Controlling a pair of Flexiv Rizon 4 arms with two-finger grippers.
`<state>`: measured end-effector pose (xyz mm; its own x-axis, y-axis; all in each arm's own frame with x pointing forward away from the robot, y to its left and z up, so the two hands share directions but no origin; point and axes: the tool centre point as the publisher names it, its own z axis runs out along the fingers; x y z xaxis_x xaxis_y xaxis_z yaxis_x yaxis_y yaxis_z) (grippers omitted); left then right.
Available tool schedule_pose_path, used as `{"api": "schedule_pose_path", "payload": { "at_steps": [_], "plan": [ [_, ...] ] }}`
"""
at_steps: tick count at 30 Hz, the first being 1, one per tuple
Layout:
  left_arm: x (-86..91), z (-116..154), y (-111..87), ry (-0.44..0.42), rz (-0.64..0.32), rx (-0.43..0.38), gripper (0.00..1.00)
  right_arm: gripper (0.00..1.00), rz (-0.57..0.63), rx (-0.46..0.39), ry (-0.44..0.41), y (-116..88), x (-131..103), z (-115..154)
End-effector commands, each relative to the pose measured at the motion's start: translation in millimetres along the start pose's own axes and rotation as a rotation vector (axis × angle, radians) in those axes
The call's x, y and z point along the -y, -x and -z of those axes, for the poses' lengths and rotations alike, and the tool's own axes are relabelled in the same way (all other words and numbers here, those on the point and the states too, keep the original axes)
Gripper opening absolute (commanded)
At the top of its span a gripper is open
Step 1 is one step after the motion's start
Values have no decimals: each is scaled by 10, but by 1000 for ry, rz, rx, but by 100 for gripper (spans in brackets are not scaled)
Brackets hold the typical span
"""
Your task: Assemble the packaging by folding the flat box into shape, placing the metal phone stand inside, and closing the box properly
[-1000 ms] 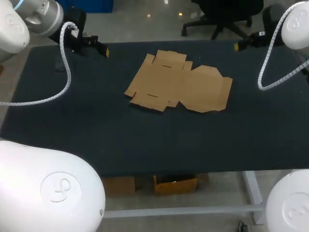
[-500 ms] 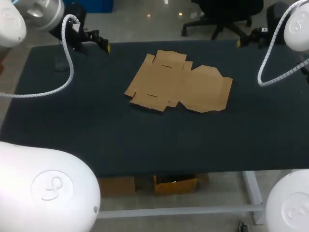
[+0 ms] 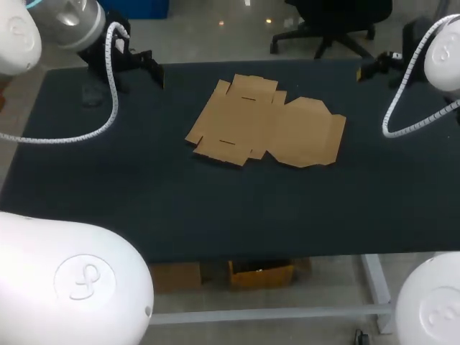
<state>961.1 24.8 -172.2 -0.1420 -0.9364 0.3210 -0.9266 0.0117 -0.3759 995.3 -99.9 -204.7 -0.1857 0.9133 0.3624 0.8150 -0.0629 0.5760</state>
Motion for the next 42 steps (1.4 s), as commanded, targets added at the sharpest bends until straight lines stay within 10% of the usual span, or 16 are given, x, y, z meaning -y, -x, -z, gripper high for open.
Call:
{"api": "schedule_pose_path", "payload": {
  "at_steps": [1, 18, 26, 42],
  "plan": [
    [-72, 20, -4, -11, 7, 22, 100, 100, -21, -4, -11, 39, -31, -82],
    [178, -112, 123, -3, -45, 10, 100, 100, -208, -16, 11, -293, 328, -120],
    [169, -145, 68, 23, -92, -6, 100, 100, -215, -44, -5, -218, 318, -151],
    [710, -385, 48, 156, -270, -77, 100, 100, -224, -49, -80, -87, 326, -35]
  ]
}}
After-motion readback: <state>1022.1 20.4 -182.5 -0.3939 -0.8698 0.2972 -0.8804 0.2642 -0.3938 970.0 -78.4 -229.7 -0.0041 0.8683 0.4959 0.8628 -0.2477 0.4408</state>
